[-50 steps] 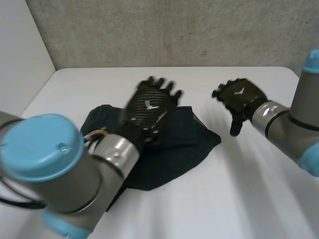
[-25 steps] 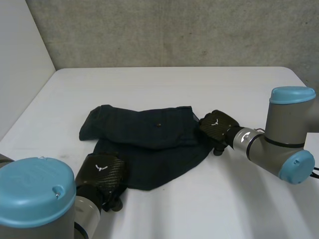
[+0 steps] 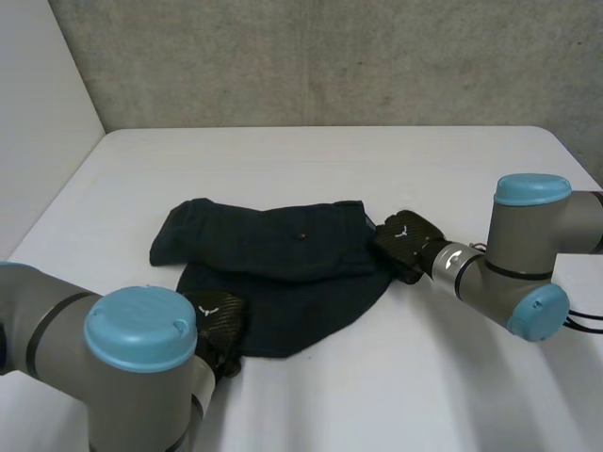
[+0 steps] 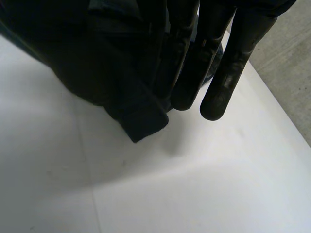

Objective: Fold the shorts.

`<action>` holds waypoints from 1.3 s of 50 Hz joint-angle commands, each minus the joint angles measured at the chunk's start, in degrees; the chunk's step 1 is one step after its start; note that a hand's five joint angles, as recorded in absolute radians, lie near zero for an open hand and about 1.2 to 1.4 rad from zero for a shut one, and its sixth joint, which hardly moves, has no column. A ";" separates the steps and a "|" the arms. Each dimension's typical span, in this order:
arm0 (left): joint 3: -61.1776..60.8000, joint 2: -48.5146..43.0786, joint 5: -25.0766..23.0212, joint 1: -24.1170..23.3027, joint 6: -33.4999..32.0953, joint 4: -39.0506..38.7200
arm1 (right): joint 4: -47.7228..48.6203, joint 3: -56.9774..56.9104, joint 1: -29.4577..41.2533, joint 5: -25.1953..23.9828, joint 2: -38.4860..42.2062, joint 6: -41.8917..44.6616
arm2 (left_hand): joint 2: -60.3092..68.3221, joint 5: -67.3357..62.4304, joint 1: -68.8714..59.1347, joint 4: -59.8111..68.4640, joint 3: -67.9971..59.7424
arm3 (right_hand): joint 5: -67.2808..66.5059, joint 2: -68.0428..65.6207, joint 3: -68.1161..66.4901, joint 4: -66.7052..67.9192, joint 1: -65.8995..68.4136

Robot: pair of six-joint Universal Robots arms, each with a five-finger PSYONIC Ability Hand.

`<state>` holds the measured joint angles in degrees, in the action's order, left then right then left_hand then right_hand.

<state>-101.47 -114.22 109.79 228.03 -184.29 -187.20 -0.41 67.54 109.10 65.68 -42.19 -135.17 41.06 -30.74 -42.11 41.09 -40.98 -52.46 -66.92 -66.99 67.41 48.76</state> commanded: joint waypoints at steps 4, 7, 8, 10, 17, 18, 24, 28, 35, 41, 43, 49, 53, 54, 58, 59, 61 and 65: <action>1.54 -2.93 -0.01 2.77 -4.49 -0.97 | 1.55 -0.04 0.50 0.50 -1.84 -1.58 | 37.93 -38.24 -36.87 37.89 -38.00 | -17.54 -13.08 -13.01 12.59 31.24; 2.24 -2.93 -0.01 3.56 -8.60 -1.15 | 0.85 0.13 0.67 0.85 -3.76 -3.51 | 38.94 -39.26 -37.89 38.91 -39.02 | -17.54 -13.08 -13.01 12.59 31.24; 2.50 -2.76 -0.01 3.74 -9.76 -1.15 | 0.59 0.22 0.67 0.94 -4.38 -4.13 | 38.94 -39.26 -37.89 38.91 -39.02 | -17.54 -13.08 -13.01 12.59 31.24; 2.85 -2.41 -0.01 4.27 -11.95 -1.15 | -0.29 0.48 0.67 0.94 -5.96 -5.53 | 38.94 -39.26 -37.89 38.91 -39.02 | -17.54 -13.08 -13.01 12.59 31.24; 4.96 5.58 -0.98 7.08 -22.41 -0.10 | -11.70 0.05 0.32 2.25 -15.36 -8.44 | 38.94 -39.26 -37.89 38.91 -39.02 | -17.54 -13.08 -13.01 12.59 31.24; 5.23 6.81 -1.33 7.52 -23.56 0.25 | -15.02 -0.13 0.32 2.78 -17.81 -8.35 | 38.94 -39.26 -37.89 38.91 -39.02 | -17.54 -13.08 -13.01 12.59 31.24; 9.17 17.62 -10.45 8.84 -29.45 10.42 | -31.83 0.39 0.85 6.56 -26.18 -6.42 | 38.94 -39.26 -37.89 38.91 -39.02 | -17.54 -13.08 -13.01 12.59 31.24; 12.77 19.12 -15.29 10.50 -29.46 17.98 | -39.48 1.80 0.94 7.62 -29.70 -3.26 | 38.94 -39.26 -37.89 38.91 -39.02 | -17.54 -13.08 -13.01 12.59 31.24; 14.89 16.07 -16.97 14.20 -27.88 20.56 | -34.05 4.62 2.08 7.88 -29.09 -8.25 | 38.94 -39.26 -37.89 38.91 -39.02 | -17.54 -13.08 -13.01 12.59 31.24; 18.05 7.88 -16.45 14.29 -25.42 20.47 | -30.44 4.00 2.96 7.44 -21.62 -22.75 | 38.94 -39.26 -37.89 38.91 -39.02 | -17.54 -13.08 -13.01 12.59 31.24; 19.64 5.25 -16.45 14.38 -23.75 20.47 | -30.53 4.26 2.87 7.44 -20.56 -26.10 | 38.94 -39.26 -37.89 38.91 -39.02 | -17.43 -12.97 -12.91 12.48 31.13; 23.33 1.37 -16.27 14.20 -21.11 20.47 | -31.23 5.93 2.52 6.65 -20.74 -29.35 | 38.94 -39.26 -37.89 38.91 -39.02 | -1.64 2.83 2.89 -3.31 15.33; 24.39 0.67 -16.36 14.20 -21.02 20.47 | -31.93 6.20 2.61 6.65 -20.91 -32.86 | 38.94 -39.26 -37.89 38.91 -39.02 | 4.75 9.21 9.28 -9.70 8.95; 24.82 0.50 -16.36 14.20 -21.02 20.47 | -32.45 6.29 2.61 6.65 -20.91 -34.09 | 38.94 -39.26 -37.89 38.91 -39.02 | 10.27 14.73 14.79 -15.22 3.43; 25.44 -0.38 -16.36 14.20 -20.93 20.47 | -35.87 6.37 2.61 6.39 -21.00 -34.98 | 38.94 -39.26 -37.89 38.91 -39.02 | 19.38 23.84 23.91 -24.33 -5.68; 25.53 -0.56 -16.36 14.20 -21.02 20.47 | -36.58 6.37 2.61 6.21 -21.00 -34.98 | 38.94 -39.26 -37.89 38.91 -39.02 | 20.91 25.37 25.43 -25.85 -7.21; 25.71 -1.00 -16.36 14.20 -21.02 20.47 | -38.42 6.37 2.61 5.77 -21.09 -35.16 | 38.94 -39.26 -37.89 38.91 -39.02 | 23.93 28.39 28.46 -28.88 -10.23; 26.41 -2.23 -16.36 14.20 -21.02 20.47 | -40.01 6.37 2.78 5.07 -21.53 -35.24 | 38.94 -39.26 -37.89 38.91 -39.02 | 24.45 28.91 28.98 -29.40 -10.75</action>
<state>-75.77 -115.04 93.44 242.21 -205.20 -166.74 -37.04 73.96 111.70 71.74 -63.25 -170.36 68.52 -56.51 -63.87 68.47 -68.00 -26.54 -36.70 -35.79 35.65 31.58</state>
